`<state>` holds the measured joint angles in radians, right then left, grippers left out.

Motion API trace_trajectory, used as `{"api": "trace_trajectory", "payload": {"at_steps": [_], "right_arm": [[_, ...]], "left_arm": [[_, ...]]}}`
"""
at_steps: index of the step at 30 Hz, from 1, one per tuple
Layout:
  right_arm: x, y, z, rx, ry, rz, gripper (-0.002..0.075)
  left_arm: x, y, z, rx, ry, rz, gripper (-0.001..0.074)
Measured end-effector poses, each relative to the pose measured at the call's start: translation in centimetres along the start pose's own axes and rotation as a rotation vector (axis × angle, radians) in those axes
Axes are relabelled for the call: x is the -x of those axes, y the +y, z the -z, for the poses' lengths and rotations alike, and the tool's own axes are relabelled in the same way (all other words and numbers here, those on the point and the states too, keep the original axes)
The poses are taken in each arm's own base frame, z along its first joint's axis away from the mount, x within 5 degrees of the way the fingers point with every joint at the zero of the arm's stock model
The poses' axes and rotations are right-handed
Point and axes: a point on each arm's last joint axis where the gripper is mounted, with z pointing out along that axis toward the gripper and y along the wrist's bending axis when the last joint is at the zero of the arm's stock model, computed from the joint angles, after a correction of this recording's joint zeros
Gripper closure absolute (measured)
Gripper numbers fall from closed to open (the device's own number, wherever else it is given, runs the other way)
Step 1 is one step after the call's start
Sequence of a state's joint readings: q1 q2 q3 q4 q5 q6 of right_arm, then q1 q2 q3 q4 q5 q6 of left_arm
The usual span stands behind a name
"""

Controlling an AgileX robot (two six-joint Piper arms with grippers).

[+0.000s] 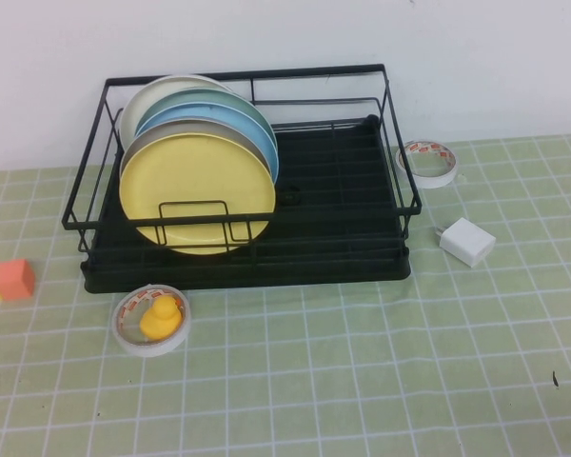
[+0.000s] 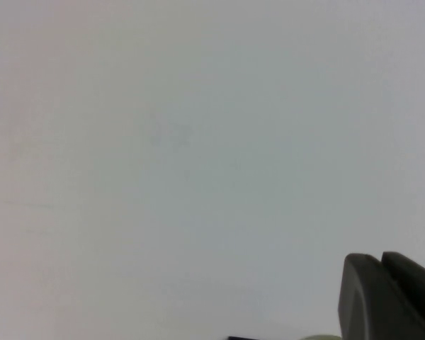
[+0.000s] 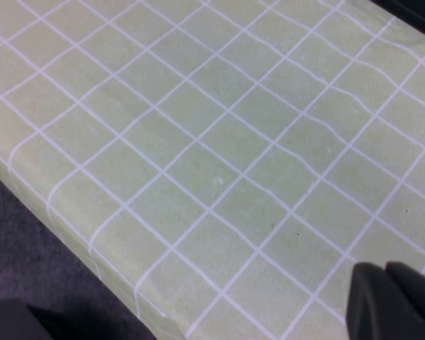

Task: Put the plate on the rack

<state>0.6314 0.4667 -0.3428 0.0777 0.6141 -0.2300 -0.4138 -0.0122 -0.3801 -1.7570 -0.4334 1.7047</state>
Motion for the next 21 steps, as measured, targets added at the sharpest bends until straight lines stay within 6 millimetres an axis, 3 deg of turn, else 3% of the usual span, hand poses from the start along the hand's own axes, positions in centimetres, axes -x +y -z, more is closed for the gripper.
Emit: {"api": "trace_trajectory", "payload": {"at_steps": [13,21], "right_arm": [[0.0,0.0,0.0,0.003,0.001,-0.003,0.0728],[0.0,0.0,0.0,0.004,0.001,-0.004,0.0728]], "left_arm": [[-2.3,1.0,0.5,0.251,-0.011,0.222,0.0736],[-2.6,0.3,0.4,0.188,0.003,0.178,0.0736]]}}
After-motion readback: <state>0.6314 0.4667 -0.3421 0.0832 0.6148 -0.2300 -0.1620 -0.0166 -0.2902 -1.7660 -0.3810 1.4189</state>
